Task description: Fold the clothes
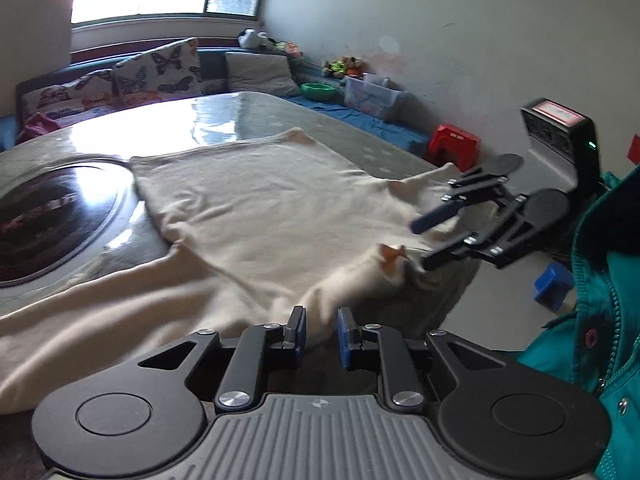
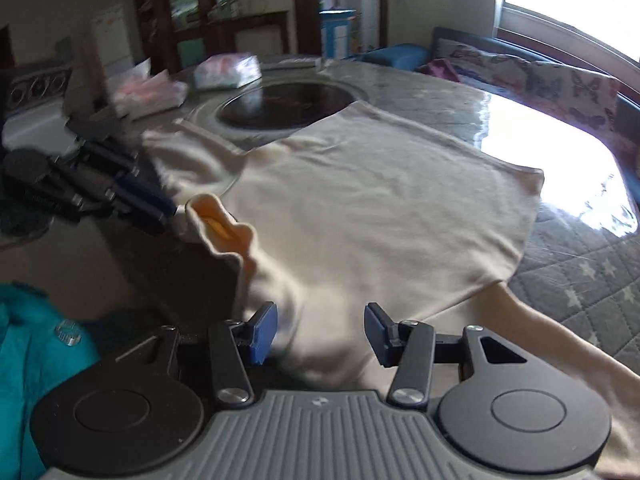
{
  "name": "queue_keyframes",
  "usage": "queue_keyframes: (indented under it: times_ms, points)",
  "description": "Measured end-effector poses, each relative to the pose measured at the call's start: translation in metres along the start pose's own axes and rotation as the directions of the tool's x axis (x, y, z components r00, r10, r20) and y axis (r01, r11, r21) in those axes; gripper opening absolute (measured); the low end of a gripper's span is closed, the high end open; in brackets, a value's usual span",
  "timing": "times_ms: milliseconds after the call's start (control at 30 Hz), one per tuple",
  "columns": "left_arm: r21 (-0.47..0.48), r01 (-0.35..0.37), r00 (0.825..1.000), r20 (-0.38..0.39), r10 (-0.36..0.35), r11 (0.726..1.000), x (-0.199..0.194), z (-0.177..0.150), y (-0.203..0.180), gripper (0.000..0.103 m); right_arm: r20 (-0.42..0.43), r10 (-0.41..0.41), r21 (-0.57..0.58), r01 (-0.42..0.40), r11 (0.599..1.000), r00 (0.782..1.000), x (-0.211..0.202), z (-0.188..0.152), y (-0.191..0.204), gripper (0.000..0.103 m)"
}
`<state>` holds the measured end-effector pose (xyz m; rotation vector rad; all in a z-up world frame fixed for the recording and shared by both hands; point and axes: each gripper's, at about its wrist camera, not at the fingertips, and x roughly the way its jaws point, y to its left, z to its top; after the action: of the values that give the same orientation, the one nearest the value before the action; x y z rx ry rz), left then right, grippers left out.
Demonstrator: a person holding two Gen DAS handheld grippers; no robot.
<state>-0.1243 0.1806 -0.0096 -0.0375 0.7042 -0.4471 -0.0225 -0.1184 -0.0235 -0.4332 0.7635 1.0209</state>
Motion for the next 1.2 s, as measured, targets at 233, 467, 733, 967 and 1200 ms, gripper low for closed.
queue_keyframes:
  times_ms: [233,467,733,967,1200]
  points:
    - [-0.091,-0.061,0.992,0.106,0.070,0.994,0.003,0.024,0.015,0.019,0.092,-0.059,0.046,0.055,0.997,0.994,-0.010,0.017,-0.009,0.048]
    - [-0.052,0.023,0.999,0.048,-0.020,0.998,0.058,0.027,-0.011,0.019,0.090,-0.055,0.085,0.047,0.995,0.994,0.021,0.019,-0.010,0.048]
    - [-0.093,0.059,0.998,0.041,-0.055,0.994,0.037,-0.001,-0.009,0.029,0.058,0.008,0.019,-0.010,1.000,0.998,0.016,0.007,0.005,0.048]
    - [-0.326,-0.316,0.925,0.101,0.366,0.891,-0.028,-0.014,0.055,0.041,0.087,-0.022,0.084,0.015,0.996,0.996,0.015,0.018,-0.016,0.049]
    - [-0.457,-0.679,0.670,-0.066,0.739,0.575,-0.056,-0.037,0.114,0.060,0.052,-0.038,0.069,0.034,0.997,0.998,0.032,0.015,-0.015,0.051]
